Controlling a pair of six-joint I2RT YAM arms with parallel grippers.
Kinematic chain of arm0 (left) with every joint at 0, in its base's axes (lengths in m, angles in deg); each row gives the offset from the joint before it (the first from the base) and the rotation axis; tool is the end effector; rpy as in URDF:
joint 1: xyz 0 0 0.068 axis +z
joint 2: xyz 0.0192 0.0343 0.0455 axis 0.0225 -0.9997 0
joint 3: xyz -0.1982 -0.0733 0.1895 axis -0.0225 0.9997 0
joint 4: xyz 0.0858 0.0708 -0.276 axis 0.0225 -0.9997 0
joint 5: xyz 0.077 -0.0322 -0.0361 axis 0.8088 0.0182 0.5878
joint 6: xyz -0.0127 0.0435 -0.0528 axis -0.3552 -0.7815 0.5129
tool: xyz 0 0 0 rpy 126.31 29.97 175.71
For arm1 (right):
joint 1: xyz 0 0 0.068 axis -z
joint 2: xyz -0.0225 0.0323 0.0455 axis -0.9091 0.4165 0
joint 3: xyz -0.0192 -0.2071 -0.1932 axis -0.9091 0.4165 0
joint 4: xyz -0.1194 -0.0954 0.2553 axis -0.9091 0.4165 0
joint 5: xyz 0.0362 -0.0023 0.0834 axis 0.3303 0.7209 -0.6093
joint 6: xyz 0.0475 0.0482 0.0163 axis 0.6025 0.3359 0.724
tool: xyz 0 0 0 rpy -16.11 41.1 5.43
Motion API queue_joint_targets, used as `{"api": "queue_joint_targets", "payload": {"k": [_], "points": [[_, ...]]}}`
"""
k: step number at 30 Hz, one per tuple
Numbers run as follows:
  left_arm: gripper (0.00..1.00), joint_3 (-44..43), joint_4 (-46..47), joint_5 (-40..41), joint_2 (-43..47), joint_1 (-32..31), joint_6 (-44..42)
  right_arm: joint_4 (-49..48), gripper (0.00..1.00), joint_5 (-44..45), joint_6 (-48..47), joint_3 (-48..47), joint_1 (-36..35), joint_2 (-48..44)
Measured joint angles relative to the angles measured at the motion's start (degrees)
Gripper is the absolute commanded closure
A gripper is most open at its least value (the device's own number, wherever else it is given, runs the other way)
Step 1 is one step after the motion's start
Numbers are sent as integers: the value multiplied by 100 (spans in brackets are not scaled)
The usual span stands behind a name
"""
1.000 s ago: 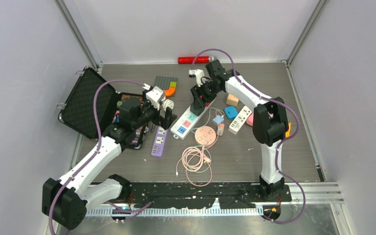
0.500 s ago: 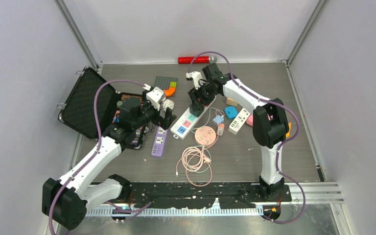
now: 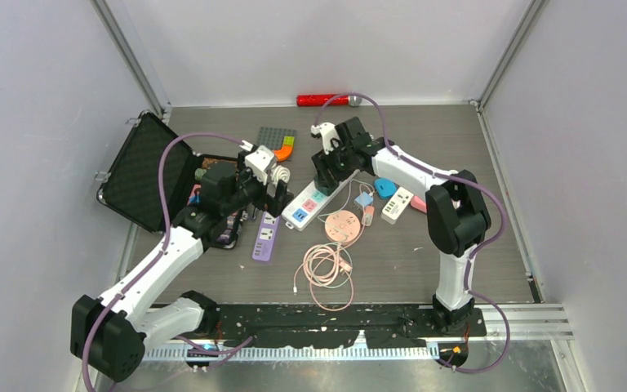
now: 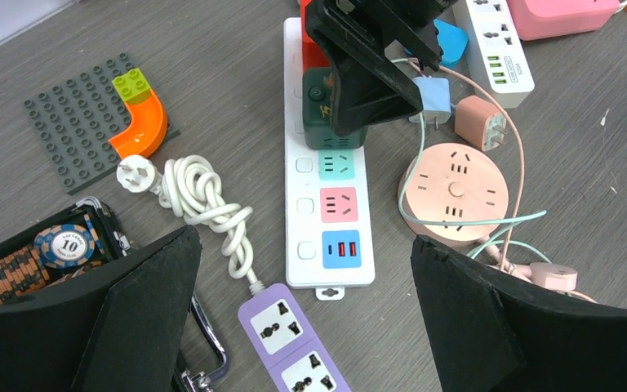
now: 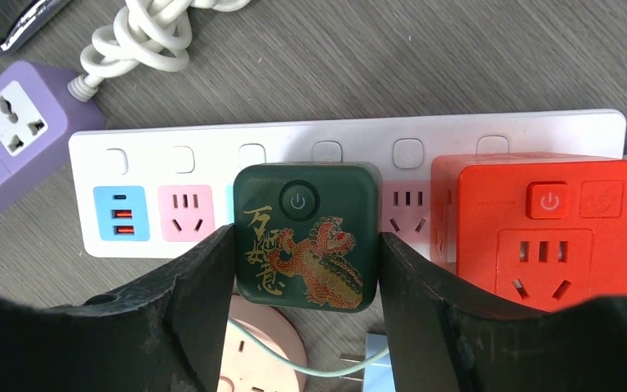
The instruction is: Insert the plug
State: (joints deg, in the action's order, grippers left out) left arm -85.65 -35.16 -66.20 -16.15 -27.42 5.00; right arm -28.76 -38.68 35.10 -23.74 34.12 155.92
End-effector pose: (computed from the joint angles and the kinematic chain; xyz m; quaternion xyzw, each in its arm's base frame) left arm 0.2545 -0.1417 0.2930 0.2767 0.7652 -0.2245 0.5362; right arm 0.4049 0.2626 0.1996 -0.3729 0.8583 0.1777 0.3044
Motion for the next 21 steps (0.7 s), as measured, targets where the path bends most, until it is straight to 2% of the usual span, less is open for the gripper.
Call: {"api": "queue_joint_targets", "payload": {"k": [2, 3, 4, 7, 9, 11, 14, 21], "points": [[1, -7, -4, 2, -20, 0, -2, -42, 74, 17, 153, -7, 13, 0], [1, -11, -7, 9, -26, 0, -4, -26, 59, 28, 229, -33, 24, 0], [1, -11, -11, 17, -31, 0, -9, 0, 54, 48, 304, -63, 26, 4], [1, -15, -26, 59, -31, 0, -46, 214, 29, 149, 481, -254, 26, 59], [1, -15, -31, 98, -31, 0, -61, 426, 20, 223, 601, -431, 20, 122], [1, -15, -33, 133, -31, 0, -66, 734, 12, 337, 684, -688, 22, 205], [1, -15, -33, 219, -31, 0, -81, 1145, 7, 466, 732, -1132, 2, 297], [1, -15, -50, 426, -31, 0, -105, 1753, 8, 999, 728, -2070, -262, 420]]}}
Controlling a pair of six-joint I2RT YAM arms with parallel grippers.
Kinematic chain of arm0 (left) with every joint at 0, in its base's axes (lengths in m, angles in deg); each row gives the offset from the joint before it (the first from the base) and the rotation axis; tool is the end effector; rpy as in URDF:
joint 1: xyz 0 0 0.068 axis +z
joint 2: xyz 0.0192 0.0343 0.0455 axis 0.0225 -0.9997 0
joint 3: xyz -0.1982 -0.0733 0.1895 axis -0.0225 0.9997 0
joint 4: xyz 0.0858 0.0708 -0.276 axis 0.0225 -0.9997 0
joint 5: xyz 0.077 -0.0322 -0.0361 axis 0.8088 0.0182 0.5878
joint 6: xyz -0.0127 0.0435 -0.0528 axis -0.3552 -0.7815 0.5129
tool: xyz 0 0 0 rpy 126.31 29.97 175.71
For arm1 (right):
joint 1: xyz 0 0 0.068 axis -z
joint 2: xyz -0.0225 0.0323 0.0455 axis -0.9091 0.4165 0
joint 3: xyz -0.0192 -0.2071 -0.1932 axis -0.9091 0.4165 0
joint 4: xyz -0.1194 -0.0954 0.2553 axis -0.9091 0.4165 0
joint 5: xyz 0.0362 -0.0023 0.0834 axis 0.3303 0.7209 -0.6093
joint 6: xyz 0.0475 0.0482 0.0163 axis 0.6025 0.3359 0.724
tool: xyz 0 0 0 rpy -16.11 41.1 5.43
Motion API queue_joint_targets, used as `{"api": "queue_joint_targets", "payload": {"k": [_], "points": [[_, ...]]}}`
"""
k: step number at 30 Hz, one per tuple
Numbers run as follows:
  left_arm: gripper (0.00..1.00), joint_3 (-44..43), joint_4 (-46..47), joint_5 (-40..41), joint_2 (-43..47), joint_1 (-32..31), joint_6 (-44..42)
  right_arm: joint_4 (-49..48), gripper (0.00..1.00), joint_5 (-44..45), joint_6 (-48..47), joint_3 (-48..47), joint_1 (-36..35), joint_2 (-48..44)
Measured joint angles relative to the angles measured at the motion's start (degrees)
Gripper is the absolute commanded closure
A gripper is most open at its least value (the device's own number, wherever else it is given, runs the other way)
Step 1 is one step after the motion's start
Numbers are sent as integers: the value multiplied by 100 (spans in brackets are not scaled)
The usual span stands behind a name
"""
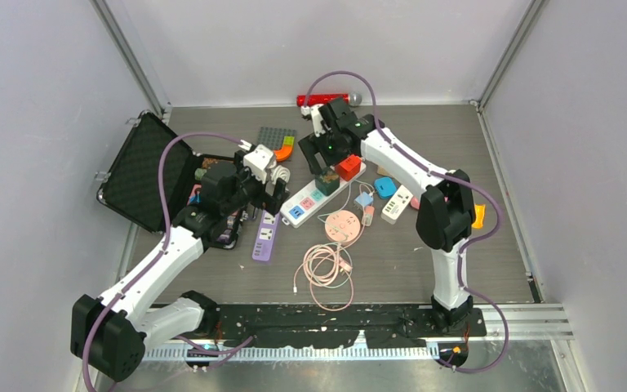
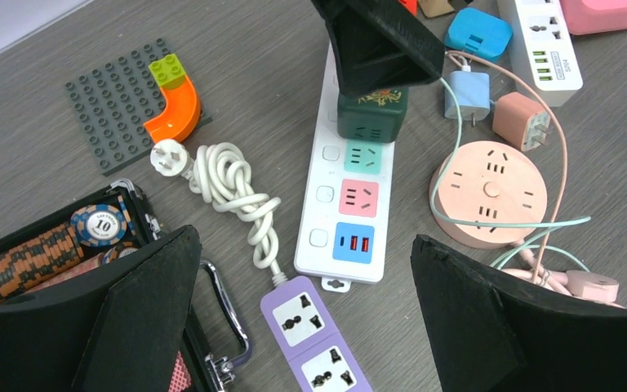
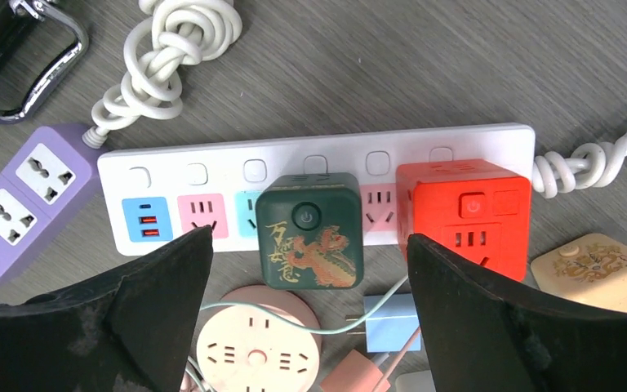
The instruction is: Insert the plug
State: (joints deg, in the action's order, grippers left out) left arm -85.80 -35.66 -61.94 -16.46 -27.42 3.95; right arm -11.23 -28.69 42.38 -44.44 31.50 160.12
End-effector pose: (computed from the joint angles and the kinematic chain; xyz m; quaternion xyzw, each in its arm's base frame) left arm 0.2578 -0.1388 0.2912 0.2644 0.7748 -0.1899 0.5419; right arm 0.4195 0.2873 0.2715 -0.3130 0.8914 0.1229 0.3037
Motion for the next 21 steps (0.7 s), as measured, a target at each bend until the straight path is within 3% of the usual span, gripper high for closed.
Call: {"api": "queue_joint_targets", "payload": {"k": [13, 15, 18, 21], "points": [[1, 0, -109, 81, 2, 0, -22, 647, 17, 743, -11, -203, -348, 549], [1, 0, -107, 81, 2, 0, -20, 649, 22, 822, -22, -201, -348, 560], [1, 0, -107, 81, 2, 0, -17, 645, 43, 881, -63, -160, -345, 581], [1, 0, -107, 81, 2, 0, -15, 619, 57, 874, -94, -118, -352, 599]]}}
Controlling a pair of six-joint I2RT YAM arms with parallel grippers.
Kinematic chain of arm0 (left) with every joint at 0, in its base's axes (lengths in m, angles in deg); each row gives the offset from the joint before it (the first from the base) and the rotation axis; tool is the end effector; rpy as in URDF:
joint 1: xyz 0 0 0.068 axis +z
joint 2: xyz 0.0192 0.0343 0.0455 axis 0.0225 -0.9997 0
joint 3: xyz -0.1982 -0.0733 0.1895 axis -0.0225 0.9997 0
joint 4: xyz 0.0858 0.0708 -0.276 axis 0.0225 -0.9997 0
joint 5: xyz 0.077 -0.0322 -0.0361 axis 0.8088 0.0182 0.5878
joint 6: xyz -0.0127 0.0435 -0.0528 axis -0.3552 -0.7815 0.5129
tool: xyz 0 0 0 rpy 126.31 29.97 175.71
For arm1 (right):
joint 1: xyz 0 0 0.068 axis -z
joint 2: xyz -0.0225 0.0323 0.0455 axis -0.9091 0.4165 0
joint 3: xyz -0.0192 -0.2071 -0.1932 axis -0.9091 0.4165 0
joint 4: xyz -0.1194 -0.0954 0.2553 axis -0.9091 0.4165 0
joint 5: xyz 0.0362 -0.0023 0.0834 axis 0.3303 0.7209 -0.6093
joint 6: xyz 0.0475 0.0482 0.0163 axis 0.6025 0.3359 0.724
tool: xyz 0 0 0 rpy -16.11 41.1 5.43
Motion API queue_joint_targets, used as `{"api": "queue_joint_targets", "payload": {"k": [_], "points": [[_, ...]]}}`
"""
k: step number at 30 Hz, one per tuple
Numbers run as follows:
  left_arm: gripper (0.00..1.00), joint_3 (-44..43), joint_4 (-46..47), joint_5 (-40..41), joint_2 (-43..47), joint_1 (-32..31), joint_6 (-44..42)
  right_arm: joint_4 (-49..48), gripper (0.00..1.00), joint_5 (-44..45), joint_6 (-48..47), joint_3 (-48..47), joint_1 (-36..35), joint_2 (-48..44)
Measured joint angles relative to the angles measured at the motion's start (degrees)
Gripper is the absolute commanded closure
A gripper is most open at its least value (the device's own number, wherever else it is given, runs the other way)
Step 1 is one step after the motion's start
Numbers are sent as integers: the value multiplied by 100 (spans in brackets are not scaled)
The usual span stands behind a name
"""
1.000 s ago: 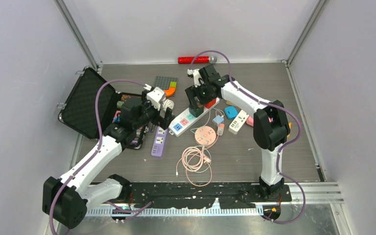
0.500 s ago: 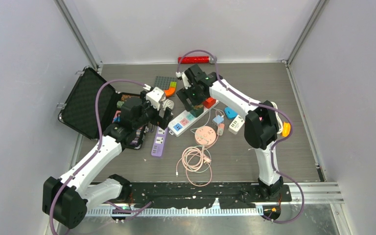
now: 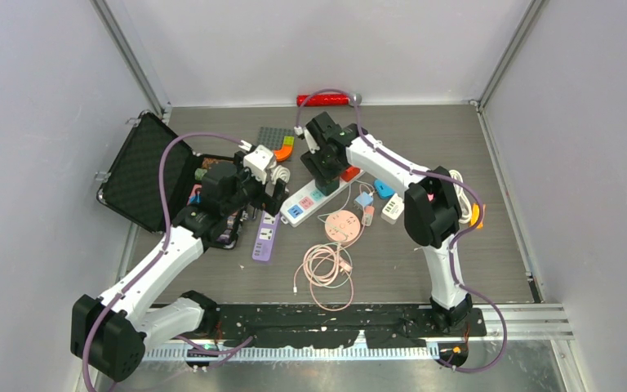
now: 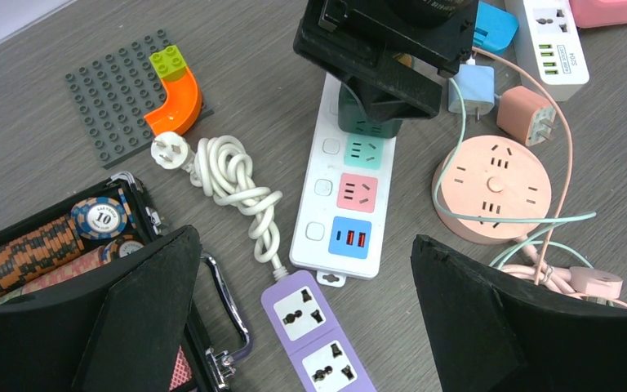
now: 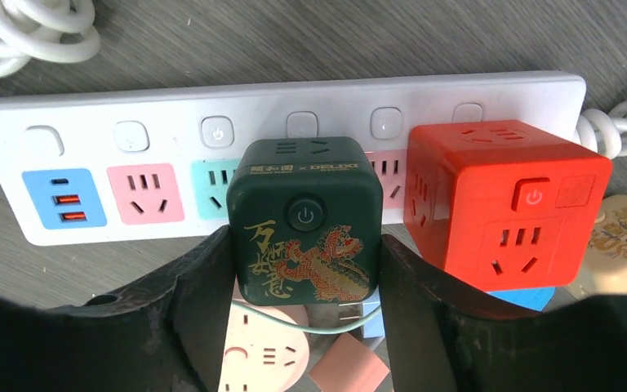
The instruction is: Insert the plug
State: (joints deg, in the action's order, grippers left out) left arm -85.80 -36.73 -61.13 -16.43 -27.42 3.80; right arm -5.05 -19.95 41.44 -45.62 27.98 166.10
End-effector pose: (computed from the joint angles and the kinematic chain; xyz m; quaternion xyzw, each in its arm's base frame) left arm 0.2574 -0.1377 0.2890 0.2624 0.7812 -0.1826 0.5363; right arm 0.4097 0.3082 0.2201 -0.3369 0.9114 0.0334 0.2338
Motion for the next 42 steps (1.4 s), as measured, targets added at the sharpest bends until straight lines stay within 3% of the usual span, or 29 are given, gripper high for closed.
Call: {"api": "queue_joint_targets", "payload": {"k": [2, 5, 6, 17, 21, 28, 30, 31, 33, 38, 42], "points": [[1, 0, 0, 0, 0, 0, 11, -39, 67, 7, -7, 22, -2, 0], [1, 0, 0, 0, 0, 0, 15, -70, 90, 4, -4, 52, -2, 0], [1, 0, 0, 0, 0, 0, 17, -81, 92, -2, -4, 68, -4, -2], [1, 0, 2, 4, 0, 0, 24, -1469, 94, -31, 133, 1563, 17, -699], [1, 0, 2, 24, -2, 0, 35, -1582, 93, 48, 197, 1620, 0, -737], [1, 0, 0, 149, -7, 0, 39, -660, 73, 306, 417, 664, -42, -234], [1, 0, -2, 197, -9, 0, 39, -313, 52, 334, 481, 304, -55, -63], [1, 0, -2, 247, -9, 0, 42, -129, 37, 330, 516, 122, -55, 20], [1, 0, 0, 345, -9, 0, 42, 162, 19, 321, 579, -190, -55, 160], [1, -76, -11, 605, -20, 0, 52, 802, 2, 210, 811, -977, 20, 391], [1, -186, 0, 946, -24, 0, 120, 769, 0, -87, 1113, -1746, 267, 323]]}}
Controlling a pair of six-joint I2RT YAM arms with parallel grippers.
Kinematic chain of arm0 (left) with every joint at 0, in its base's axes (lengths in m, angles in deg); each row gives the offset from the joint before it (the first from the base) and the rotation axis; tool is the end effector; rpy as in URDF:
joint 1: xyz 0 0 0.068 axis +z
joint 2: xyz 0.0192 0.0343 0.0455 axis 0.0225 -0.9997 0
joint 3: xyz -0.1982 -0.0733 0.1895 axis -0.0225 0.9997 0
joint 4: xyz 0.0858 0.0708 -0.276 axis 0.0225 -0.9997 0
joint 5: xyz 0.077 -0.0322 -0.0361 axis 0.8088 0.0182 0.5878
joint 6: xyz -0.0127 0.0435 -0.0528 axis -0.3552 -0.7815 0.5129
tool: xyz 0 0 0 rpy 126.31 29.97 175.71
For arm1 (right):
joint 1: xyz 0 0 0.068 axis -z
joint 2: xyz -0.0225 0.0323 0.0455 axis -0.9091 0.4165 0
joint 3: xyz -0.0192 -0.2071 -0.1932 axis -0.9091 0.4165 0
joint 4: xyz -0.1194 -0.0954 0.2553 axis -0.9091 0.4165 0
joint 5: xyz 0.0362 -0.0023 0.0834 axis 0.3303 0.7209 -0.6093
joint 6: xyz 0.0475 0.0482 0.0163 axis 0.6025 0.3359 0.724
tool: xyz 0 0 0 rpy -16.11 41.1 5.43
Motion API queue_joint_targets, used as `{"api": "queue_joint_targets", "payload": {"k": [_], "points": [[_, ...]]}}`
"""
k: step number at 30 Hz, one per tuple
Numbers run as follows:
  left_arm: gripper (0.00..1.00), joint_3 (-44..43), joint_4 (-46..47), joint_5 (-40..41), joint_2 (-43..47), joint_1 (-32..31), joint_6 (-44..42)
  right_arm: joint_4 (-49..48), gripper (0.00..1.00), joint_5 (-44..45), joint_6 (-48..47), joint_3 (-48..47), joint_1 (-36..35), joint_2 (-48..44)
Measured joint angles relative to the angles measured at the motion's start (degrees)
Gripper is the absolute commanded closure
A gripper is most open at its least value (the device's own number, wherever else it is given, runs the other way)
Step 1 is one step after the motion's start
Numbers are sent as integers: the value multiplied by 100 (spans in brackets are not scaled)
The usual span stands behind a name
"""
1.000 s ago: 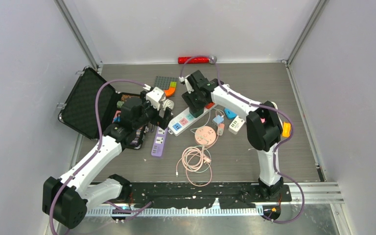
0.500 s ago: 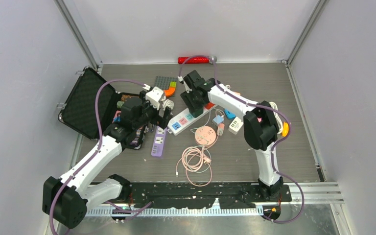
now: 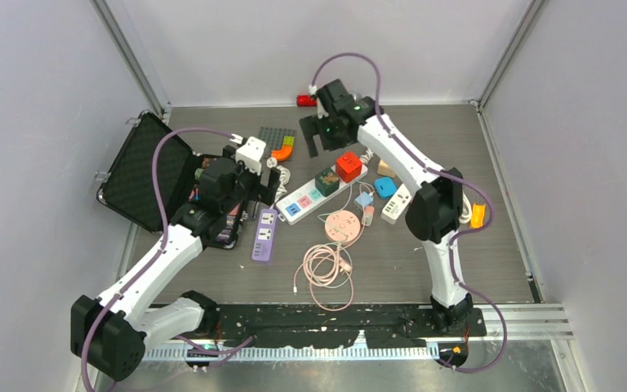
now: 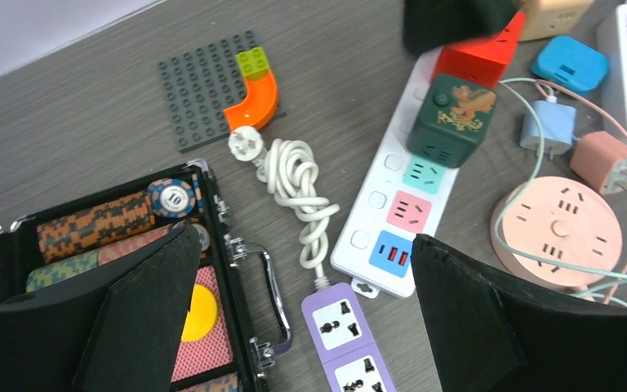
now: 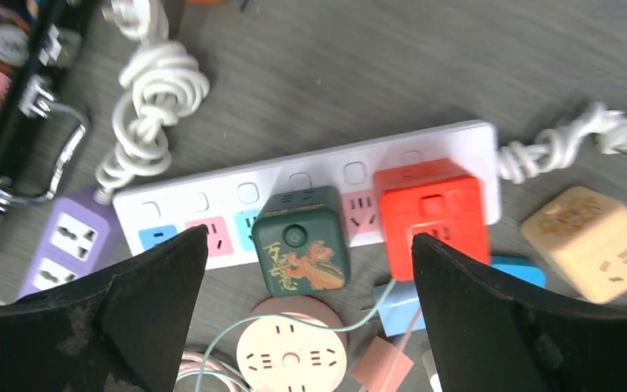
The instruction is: Insert the plug
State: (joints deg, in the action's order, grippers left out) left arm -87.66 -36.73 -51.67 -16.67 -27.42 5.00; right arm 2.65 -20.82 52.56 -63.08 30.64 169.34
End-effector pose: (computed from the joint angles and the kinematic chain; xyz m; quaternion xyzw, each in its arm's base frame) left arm 0.2646 -0.1309 0.3009 0.2081 0.7909 -0.1243 0.5619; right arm 0.4395 0.3009 0.2904 -0.2218 0.9310 0.0774 0.2793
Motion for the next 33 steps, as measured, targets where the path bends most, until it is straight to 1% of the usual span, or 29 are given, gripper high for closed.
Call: {"api": "queue_joint_targets", "payload": {"k": [3, 6, 9, 10, 12, 17, 24, 28, 30, 33], "points": [[1, -11, 2, 280, 0, 0, 70, -225, 0, -33, 282, 22, 289, -387], [1, -24, -4, 540, 0, 0, 111, -472, 1, 247, 645, 481, 686, -979], [1, -109, -98, 798, -11, 0, 190, -577, 8, 743, 1075, 946, 1078, -1381], [1, -151, -122, 898, -11, 0, 225, -584, 13, 973, 1235, 1086, 1226, -1451], [1, -225, -133, 1080, -11, 0, 251, -579, 17, 1392, 1532, 1305, 1482, -1467], [1, -295, -186, 1414, -11, 0, 260, -511, 19, 2011, 1919, 1532, 1923, -1012], [1, -295, -323, 1447, -11, 0, 260, -409, 19, 2085, 2044, 1456, 1943, -164], [1, -295, -354, 1445, -11, 0, 249, -348, 20, 2083, 2092, 1294, 1943, 125], [1, -295, -358, 1449, -11, 0, 221, -332, 24, 2076, 2129, 1239, 1943, 190], [1, -295, -363, 1458, -17, 0, 221, -330, 32, 2061, 2166, 1231, 1943, 210]]}}
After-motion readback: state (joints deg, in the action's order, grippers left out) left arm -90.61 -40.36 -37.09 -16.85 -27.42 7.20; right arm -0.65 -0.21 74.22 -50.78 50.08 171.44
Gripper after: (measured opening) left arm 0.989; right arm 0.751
